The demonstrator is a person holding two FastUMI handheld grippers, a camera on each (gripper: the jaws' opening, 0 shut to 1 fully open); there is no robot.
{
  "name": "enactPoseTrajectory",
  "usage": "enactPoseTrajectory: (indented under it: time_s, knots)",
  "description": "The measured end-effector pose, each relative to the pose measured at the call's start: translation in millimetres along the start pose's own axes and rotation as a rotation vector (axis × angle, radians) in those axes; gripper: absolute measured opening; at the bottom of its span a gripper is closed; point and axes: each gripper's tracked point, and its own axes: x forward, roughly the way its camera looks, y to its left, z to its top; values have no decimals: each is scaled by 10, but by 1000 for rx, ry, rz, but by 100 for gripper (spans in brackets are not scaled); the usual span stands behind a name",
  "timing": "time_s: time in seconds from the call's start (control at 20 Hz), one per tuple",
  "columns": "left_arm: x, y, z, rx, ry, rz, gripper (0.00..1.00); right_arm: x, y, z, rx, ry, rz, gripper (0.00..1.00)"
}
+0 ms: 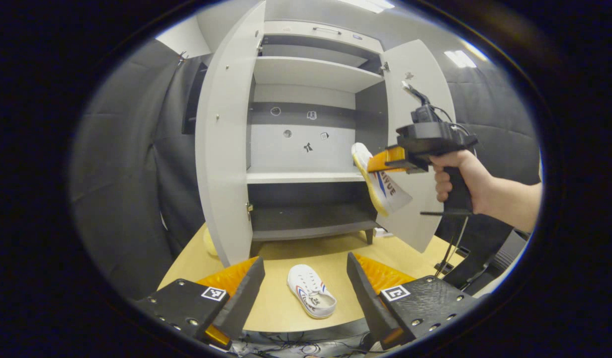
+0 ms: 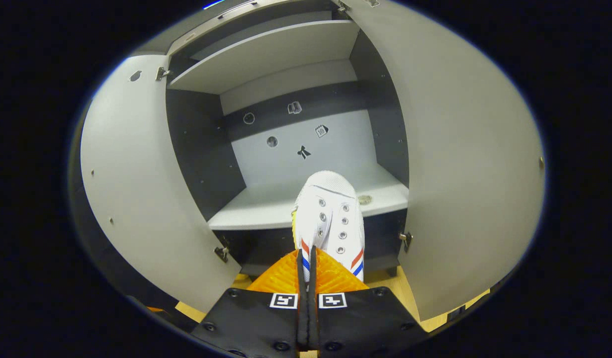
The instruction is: Grab one shoe with the right hand and put it into the shoe cabinet, grab the other shoe with the left hand and put it into the shoe cabinet; then close the right door with the right hand and the left door with the left hand.
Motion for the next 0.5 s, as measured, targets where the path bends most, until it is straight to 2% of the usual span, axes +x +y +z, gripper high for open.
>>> enactPoseTrajectory:
  time_s: [0.5]
  knots:
    - [57,175,153,-75,-1,157,94,895,-19,1209,12,-160,10,1]
